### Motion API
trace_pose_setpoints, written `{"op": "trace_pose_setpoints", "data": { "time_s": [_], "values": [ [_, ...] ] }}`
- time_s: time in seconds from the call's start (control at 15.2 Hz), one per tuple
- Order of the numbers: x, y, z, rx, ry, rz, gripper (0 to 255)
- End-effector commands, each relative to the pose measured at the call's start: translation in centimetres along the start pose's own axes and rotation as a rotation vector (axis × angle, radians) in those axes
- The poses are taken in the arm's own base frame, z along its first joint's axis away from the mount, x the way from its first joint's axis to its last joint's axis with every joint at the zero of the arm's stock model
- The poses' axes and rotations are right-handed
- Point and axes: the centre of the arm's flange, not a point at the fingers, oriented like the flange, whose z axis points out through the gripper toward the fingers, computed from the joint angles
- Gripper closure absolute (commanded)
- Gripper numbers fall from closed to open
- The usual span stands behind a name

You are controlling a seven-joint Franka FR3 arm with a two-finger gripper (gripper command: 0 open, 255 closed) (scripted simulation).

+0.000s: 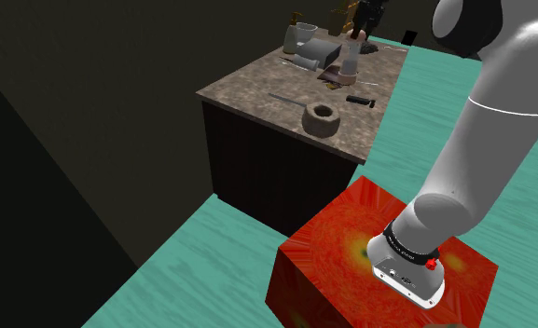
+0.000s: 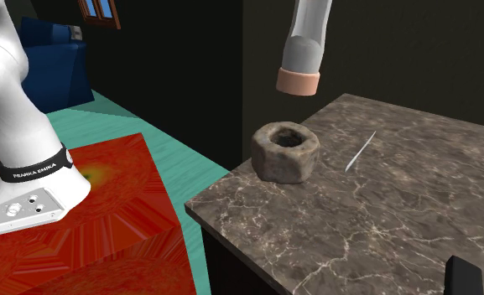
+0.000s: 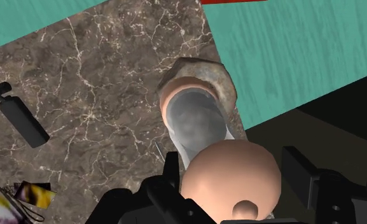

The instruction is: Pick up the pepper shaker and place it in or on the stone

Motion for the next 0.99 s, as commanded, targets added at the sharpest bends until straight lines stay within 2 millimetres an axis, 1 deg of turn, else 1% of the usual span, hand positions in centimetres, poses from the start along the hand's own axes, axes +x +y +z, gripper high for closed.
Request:
{"op": "trace_pose_setpoints", "data": {
  "time_s": [0.0, 0.07, 0.92],
  "values": [
    [1.0, -2.8, -0.5, 0.0, 0.0, 0.001, 255],
    [1.8, -4.7, -0.9, 0.0, 0.0, 0.001, 255],
    [1.6, -3.5, 5.9, 0.0, 0.0, 0.001, 255]
  ]
}}
